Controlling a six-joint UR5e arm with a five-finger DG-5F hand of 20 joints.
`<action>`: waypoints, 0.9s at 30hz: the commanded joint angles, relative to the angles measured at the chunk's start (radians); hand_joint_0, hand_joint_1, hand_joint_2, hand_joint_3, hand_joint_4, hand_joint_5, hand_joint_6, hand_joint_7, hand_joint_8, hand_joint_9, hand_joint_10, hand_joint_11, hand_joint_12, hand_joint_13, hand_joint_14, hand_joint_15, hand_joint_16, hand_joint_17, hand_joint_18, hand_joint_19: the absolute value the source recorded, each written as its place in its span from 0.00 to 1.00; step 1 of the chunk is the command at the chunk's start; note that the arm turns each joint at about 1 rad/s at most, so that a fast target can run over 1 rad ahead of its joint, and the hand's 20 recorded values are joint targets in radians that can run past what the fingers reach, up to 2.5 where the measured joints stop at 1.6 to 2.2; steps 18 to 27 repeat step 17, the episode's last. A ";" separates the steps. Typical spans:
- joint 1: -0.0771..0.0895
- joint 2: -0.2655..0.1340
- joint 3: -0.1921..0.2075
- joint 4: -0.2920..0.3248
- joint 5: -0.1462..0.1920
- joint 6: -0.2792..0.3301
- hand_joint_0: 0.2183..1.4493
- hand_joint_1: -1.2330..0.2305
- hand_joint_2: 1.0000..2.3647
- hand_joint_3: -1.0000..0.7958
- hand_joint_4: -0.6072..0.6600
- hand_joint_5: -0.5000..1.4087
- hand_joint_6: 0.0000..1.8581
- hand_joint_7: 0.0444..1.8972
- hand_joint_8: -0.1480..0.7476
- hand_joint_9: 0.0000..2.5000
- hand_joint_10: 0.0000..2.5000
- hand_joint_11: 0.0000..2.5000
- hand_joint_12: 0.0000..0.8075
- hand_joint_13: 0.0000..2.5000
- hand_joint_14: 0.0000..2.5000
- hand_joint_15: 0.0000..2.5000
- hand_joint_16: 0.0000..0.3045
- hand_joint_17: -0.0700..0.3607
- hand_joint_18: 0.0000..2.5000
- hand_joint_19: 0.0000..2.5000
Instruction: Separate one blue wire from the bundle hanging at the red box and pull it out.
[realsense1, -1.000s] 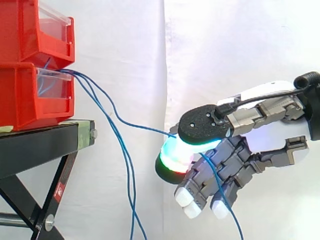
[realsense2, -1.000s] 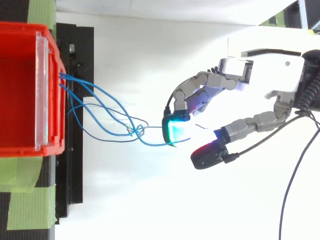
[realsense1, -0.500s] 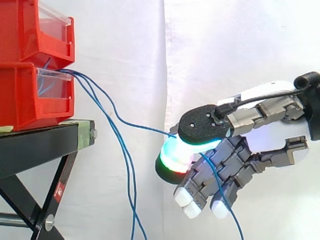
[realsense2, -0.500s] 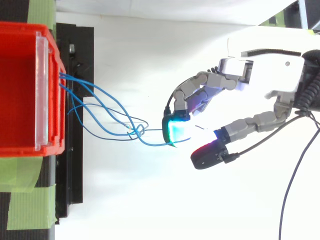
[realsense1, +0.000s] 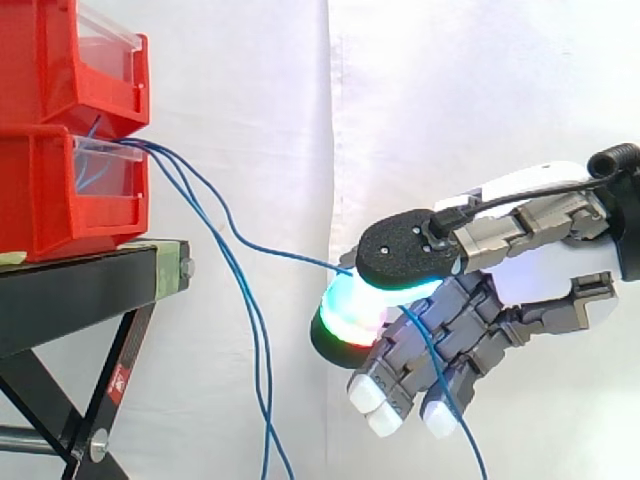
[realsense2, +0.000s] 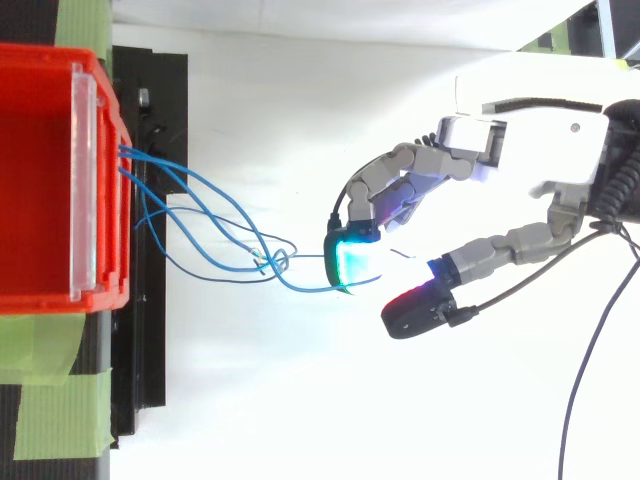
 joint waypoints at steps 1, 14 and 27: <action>0.001 0.000 0.000 0.000 0.000 0.000 0.23 0.28 0.19 0.50 0.30 0.22 0.48 0.53 0.49 0.28 0.00 0.13 0.58 0.26 0.00 0.19 0.21 0.50 0.31 0.16; 0.000 0.000 0.000 0.000 0.000 0.000 0.22 0.27 0.21 0.49 0.30 0.23 0.47 0.53 0.48 0.28 0.00 0.13 0.57 0.26 0.00 0.18 0.21 0.50 0.31 0.16; 0.000 0.000 0.000 0.000 0.000 0.000 0.22 0.27 0.21 0.49 0.30 0.23 0.48 0.53 0.48 0.28 0.00 0.12 0.57 0.26 0.00 0.18 0.21 0.50 0.31 0.16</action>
